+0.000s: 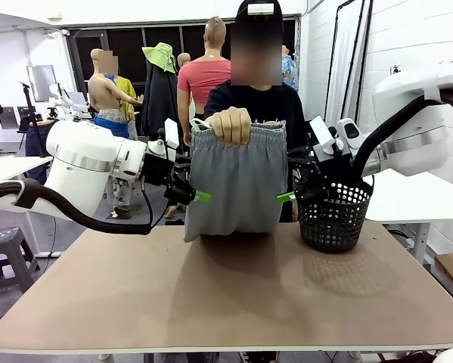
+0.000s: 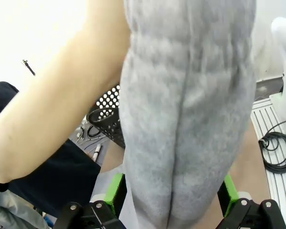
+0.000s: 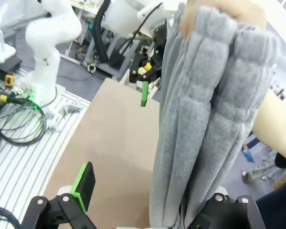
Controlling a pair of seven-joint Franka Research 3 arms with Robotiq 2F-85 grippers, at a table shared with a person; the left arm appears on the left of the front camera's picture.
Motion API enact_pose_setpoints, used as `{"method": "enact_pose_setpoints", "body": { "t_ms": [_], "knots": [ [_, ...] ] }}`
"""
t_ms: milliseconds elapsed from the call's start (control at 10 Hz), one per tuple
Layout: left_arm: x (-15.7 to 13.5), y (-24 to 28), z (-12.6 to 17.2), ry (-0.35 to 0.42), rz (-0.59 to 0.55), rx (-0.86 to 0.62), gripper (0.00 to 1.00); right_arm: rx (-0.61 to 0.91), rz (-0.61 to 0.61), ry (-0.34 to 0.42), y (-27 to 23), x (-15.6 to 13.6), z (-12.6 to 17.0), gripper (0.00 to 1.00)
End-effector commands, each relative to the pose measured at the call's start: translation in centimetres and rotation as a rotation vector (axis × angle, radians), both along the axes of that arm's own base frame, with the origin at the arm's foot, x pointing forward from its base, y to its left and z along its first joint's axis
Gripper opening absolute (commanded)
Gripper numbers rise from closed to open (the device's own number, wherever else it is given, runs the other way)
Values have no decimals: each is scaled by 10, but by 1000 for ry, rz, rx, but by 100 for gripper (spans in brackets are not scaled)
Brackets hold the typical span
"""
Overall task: Fold the training pants.
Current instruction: Grab both ends of the Training pants handed by a person.
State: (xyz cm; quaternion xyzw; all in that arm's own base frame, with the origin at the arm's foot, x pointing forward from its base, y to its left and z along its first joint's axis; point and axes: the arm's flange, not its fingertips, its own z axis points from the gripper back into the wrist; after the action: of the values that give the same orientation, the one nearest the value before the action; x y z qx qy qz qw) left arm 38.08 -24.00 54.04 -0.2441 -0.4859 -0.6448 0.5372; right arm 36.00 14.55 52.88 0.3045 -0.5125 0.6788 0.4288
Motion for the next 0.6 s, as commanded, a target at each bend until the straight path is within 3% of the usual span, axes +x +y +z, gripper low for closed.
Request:
{"method": "enact_pose_setpoints", "body": {
  "t_ms": [0, 200, 300, 500],
  "knots": [
    [-4, 0, 7, 24, 2, -82, 100, 60, 27, 15, 3, 7, 3, 100],
    [-2, 1, 14, 64, -16, -146, 100, 21, -3, 42, 5, 10, 7, 100],
    [-4, 0, 9, 24, -6, -66, 100, 34, 21, 19, 1, 2, 2, 100],
    [-3, 1, 12, 39, -11, -99, 100, 25, 14, 20, 1, 4, 3, 100]
  ]
}}
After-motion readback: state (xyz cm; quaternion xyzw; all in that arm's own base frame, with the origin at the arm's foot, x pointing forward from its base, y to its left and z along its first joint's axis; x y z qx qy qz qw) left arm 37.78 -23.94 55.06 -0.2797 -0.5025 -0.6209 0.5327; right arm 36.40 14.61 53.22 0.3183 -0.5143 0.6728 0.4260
